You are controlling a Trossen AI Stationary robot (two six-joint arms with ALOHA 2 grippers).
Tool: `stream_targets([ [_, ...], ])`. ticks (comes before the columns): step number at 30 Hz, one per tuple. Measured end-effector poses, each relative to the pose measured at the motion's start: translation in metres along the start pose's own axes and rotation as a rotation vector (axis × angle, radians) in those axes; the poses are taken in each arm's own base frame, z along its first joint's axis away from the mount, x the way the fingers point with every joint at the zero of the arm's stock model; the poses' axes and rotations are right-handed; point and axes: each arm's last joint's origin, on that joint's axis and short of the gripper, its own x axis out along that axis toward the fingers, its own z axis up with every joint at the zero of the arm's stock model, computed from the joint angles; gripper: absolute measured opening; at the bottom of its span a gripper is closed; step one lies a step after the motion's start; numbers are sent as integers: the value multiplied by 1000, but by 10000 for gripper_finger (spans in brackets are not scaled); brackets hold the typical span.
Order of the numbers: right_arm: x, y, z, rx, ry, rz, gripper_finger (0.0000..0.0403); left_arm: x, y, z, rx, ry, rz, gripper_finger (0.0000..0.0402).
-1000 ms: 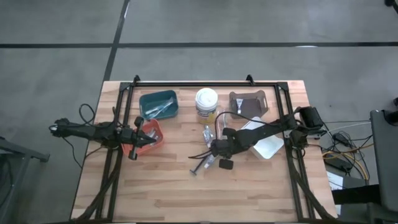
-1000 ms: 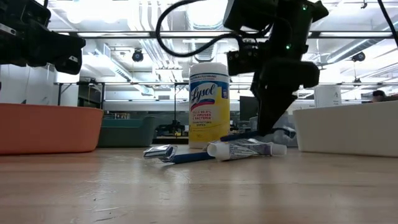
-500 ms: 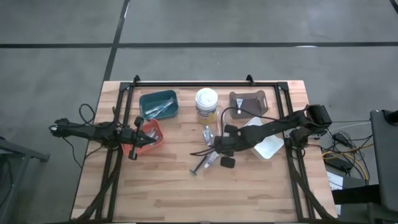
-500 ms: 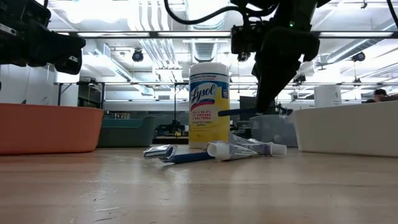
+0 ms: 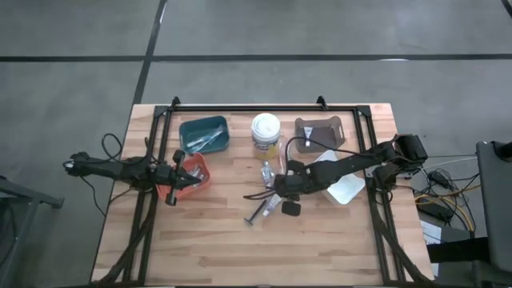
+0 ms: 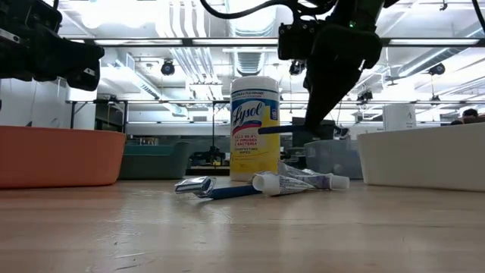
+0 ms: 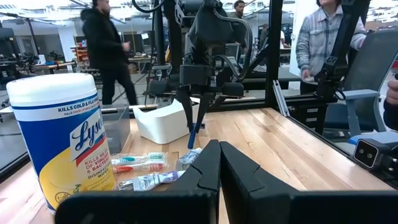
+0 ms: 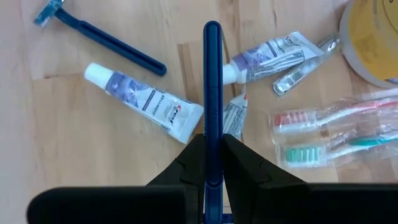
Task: Pick & Place Travel size toiletries
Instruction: Put the top razor into the white bin
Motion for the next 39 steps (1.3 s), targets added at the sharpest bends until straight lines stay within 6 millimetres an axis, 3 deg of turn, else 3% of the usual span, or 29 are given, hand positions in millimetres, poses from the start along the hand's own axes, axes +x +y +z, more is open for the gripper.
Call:
stream_targets([
  [26, -4, -3, 5, -53, 9, -7, 34, 0, 0, 0, 0, 0, 0, 7],
  [31, -11, -13, 7, -40, 54, -31, 34, 0, 0, 0, 0, 0, 0, 7],
  [39, -42, -40, 11, 20, 86, -64, 34, 0, 0, 0, 0, 0, 0, 7],
])
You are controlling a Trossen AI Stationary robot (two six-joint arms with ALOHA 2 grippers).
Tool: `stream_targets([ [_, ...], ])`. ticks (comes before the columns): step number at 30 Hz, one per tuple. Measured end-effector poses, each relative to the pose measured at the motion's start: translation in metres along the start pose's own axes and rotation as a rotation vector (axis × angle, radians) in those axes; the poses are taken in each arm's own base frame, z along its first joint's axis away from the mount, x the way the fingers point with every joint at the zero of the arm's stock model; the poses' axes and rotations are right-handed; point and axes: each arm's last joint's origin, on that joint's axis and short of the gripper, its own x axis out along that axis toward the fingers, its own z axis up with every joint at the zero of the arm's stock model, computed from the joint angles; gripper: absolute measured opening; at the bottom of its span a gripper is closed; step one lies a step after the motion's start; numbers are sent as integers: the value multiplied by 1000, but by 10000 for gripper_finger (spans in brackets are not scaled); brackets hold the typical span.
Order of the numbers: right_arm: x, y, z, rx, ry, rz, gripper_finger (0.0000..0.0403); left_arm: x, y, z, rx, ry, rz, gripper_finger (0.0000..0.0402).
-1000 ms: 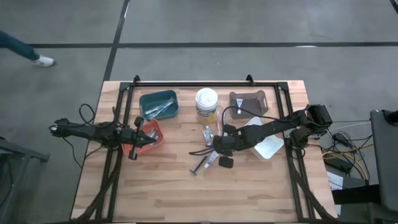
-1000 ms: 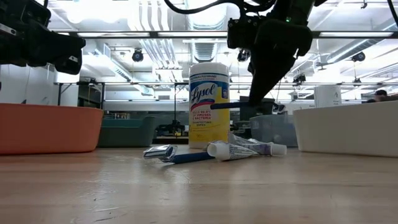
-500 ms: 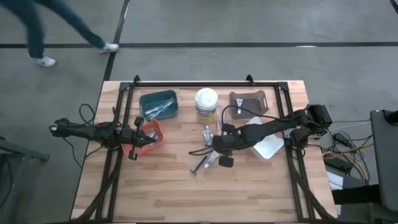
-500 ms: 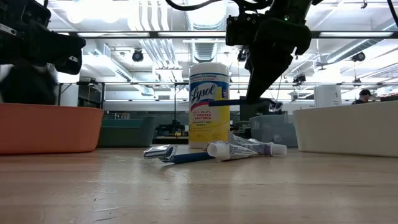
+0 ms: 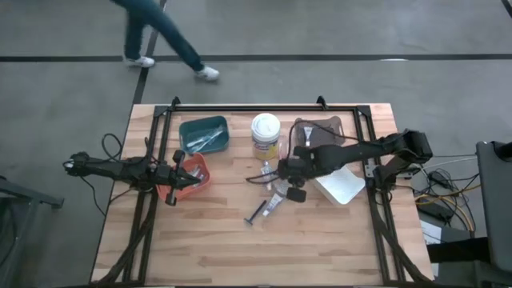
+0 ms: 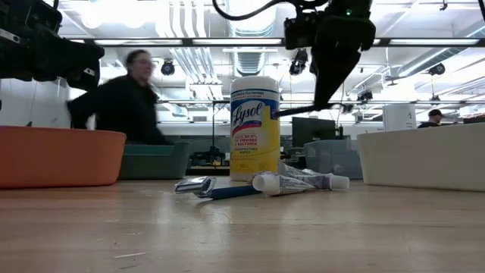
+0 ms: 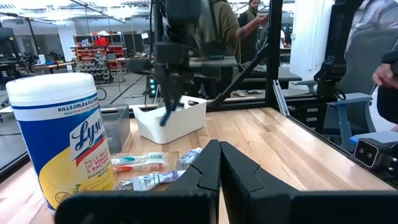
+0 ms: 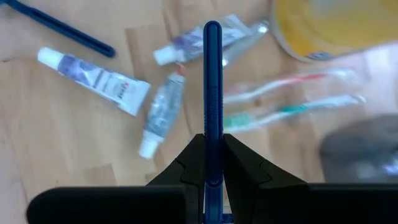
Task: Pick & Place Travel size toiletries
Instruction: Put the top razor into the white bin
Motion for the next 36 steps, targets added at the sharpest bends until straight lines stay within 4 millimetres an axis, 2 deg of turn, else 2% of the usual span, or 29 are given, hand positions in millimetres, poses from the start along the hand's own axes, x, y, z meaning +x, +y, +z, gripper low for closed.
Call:
stream_targets([
  [7, -33, -19, -11, 39, -2, -5, 34, 0, 0, 0, 0, 0, 0, 7],
  [18, -82, -35, -41, 75, -55, 16, 34, 0, 0, 0, 0, 0, 0, 7],
  [28, -99, -46, -71, 111, -103, 31, 34, 0, 0, 0, 0, 0, 0, 7],
  [36, -102, -52, -91, 115, -126, 38, 34, 0, 0, 0, 0, 0, 0, 7],
])
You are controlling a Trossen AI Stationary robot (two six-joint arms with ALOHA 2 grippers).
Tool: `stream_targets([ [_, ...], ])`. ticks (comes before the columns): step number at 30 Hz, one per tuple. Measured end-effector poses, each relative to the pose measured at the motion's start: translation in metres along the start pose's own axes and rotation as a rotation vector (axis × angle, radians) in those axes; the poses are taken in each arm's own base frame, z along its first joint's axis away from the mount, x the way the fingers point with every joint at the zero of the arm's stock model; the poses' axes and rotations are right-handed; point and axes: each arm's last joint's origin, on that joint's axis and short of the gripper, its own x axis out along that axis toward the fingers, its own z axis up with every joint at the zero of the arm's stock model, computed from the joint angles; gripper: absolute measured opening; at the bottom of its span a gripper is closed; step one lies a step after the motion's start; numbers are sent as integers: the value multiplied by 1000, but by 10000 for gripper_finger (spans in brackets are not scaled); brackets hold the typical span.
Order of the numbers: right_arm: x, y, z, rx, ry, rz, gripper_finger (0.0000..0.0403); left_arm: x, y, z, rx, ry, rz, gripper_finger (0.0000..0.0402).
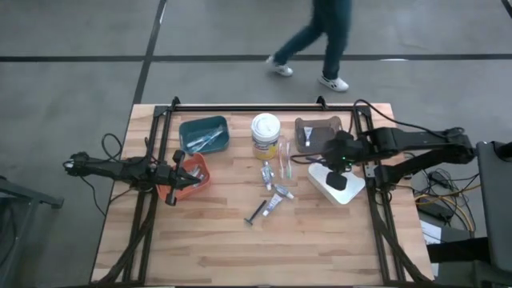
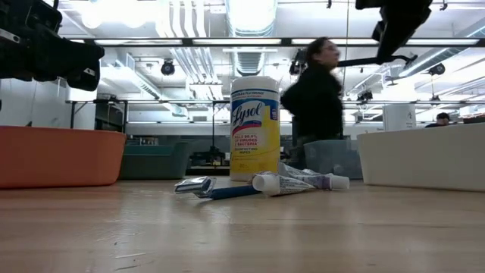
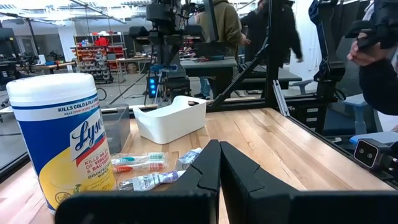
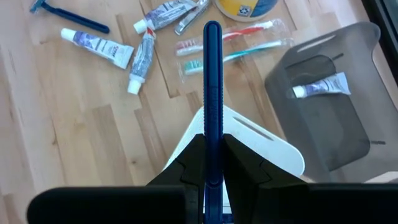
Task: Pick & Place Travel size toiletries
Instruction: Put the top razor into the white bin
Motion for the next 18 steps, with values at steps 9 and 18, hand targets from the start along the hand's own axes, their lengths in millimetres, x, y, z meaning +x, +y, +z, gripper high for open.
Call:
stream_targets([
  [9, -1, -7, -20, 31, -12, -2, 34, 0, 0, 0, 0, 0, 0, 7],
  [18, -2, -14, -37, 58, -31, 1, 34, 0, 0, 0, 0, 0, 0, 7],
])
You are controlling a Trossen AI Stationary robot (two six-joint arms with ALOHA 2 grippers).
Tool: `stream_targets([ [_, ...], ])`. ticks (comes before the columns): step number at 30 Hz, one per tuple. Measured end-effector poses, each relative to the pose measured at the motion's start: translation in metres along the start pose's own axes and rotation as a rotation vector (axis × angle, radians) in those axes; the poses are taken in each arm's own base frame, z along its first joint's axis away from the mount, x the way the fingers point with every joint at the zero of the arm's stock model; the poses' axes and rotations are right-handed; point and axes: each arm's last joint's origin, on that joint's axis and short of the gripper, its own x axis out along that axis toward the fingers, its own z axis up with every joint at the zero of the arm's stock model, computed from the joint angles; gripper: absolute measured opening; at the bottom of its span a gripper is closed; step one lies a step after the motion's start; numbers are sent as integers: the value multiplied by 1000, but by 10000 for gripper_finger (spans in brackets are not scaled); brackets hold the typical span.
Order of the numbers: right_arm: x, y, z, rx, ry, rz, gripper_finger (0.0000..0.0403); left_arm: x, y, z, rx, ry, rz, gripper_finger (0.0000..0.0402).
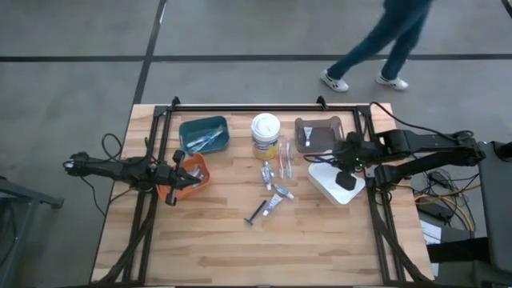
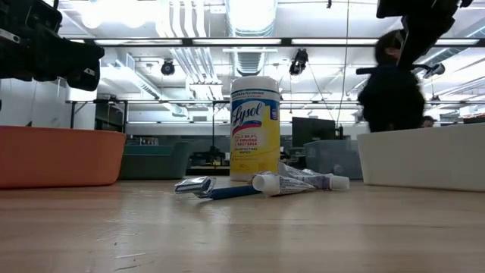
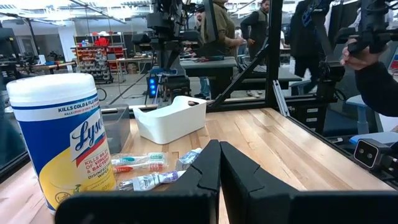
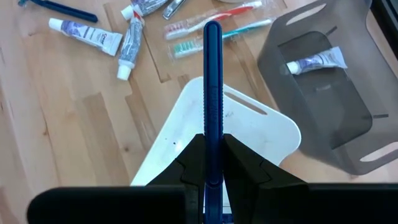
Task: Pick & Place Travel size toiletries
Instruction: Put the top razor into the white bin
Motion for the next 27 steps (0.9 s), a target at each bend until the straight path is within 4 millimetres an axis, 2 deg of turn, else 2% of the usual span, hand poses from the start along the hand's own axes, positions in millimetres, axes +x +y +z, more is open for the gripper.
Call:
stream_targets([
  [19, 13, -3, -13, -9, 54, -23, 34, 0, 0, 0, 0, 0, 0, 7],
  [27, 26, -4, -22, 147, 103, -53, 33, 0, 0, 0, 0, 0, 0, 7],
])
